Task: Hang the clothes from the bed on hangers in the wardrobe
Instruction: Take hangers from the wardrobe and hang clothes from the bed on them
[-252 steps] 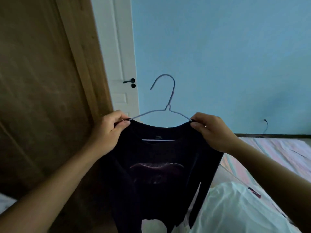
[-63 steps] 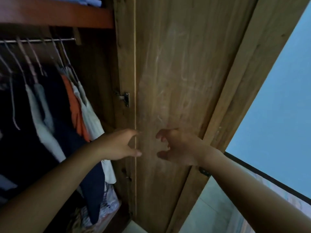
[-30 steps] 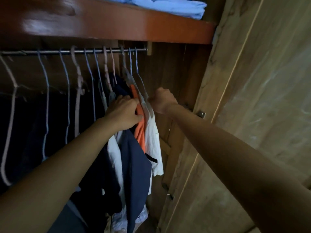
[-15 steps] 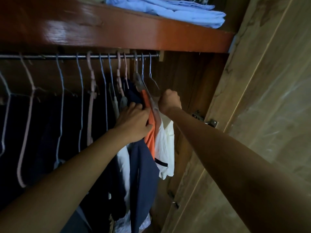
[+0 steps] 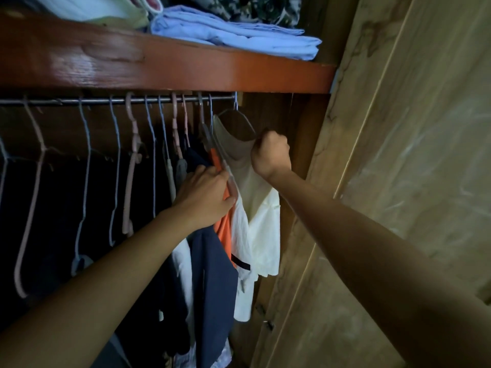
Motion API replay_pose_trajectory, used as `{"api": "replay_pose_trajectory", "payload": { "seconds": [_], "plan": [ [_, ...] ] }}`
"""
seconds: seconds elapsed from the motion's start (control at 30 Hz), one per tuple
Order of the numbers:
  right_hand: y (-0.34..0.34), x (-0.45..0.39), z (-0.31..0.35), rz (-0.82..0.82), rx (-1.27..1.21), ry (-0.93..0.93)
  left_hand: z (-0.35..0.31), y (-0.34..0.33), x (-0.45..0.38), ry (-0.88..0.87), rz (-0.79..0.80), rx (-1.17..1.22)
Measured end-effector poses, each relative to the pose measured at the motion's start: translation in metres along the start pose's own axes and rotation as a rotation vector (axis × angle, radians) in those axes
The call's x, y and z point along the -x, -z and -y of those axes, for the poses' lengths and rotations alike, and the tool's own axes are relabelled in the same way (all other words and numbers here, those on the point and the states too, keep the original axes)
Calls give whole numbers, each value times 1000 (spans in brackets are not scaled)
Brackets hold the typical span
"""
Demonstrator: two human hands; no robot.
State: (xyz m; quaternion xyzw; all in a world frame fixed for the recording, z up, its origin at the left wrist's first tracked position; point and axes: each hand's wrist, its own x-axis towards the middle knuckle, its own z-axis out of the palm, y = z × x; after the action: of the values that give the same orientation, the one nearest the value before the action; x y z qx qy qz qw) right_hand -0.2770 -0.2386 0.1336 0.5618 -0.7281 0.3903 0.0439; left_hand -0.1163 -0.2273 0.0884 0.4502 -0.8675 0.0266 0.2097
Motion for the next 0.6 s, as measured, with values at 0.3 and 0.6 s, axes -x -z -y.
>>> {"api": "replay_pose_trajectory", "payload": {
  "seconds": [0.3, 0.6],
  "plan": [
    [34, 35, -26, -36, 0, 39, -14, 6, -2, 59, -125, 186],
    [61, 87, -62, -72, 7, 75, -28, -1, 4, 146, -112, 323]
  ]
}}
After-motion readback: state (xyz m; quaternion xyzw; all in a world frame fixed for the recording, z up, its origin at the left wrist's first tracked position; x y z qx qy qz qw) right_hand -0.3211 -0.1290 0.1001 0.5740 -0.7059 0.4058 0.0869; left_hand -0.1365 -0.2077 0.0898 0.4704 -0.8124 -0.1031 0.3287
